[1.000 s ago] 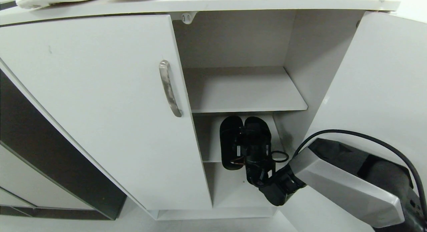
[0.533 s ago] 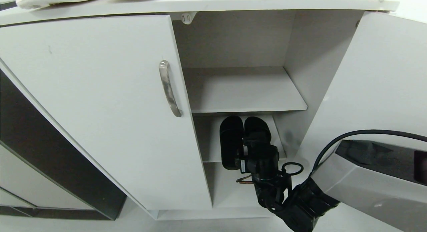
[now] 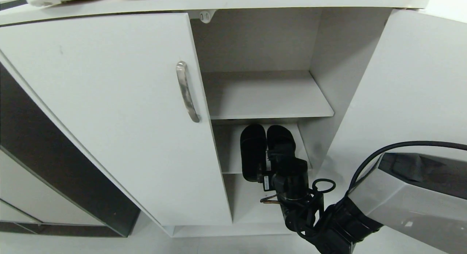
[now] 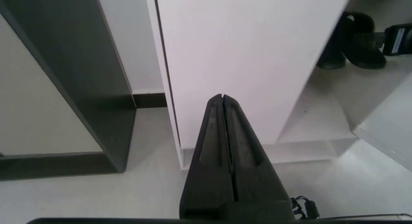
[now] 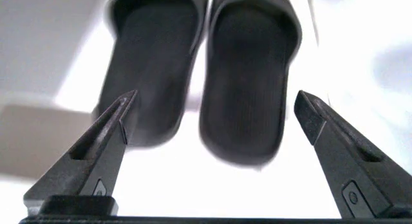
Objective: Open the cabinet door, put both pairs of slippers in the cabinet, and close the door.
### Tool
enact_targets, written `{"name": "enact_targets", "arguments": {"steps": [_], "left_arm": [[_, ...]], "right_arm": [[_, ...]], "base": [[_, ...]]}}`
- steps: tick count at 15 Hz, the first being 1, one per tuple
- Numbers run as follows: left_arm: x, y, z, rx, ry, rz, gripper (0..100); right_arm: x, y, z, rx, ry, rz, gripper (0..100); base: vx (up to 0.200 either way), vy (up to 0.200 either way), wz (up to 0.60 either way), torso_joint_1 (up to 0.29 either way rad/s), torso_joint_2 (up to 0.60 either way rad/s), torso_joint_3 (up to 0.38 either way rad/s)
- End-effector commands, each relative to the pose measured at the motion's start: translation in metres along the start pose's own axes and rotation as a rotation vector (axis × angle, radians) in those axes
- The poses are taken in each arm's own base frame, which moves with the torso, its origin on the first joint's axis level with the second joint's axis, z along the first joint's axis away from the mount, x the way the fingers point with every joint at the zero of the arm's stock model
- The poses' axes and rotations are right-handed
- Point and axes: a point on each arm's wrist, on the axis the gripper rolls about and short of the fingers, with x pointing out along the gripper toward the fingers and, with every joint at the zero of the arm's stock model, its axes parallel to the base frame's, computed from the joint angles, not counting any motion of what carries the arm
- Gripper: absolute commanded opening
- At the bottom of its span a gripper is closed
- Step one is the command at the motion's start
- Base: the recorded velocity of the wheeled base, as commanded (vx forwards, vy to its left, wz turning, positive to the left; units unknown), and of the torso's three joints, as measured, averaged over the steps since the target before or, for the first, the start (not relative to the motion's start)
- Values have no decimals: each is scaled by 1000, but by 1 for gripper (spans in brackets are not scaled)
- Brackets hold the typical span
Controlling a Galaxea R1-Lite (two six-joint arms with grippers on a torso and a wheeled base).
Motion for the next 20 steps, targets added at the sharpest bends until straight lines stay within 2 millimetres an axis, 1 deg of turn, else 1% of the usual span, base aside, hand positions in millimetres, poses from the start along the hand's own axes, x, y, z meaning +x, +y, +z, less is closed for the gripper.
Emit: {"name": "enact_targets", "arguments": {"steps": [1,7,16,20], "left_arm": [[0,0,0,-2,1,0,0],[0,0,0,-3,1,3,0],[0,0,0,-2,1,3,0],[0,0,0,-2,1,3,0]], "right_arm": [[-1,0,-1,-2,2,2,100],[-3,0,-2,1,-2,5,100],[-6,-3,-3,4,-16,6,100],[-9,0,-5,-7,-15,15,100]], "base": [[-200,0,0,-2,7,2],[-200,0,0,4,2,2],[0,0,0,0,0,0],[0,0,0,0,0,0]]}}
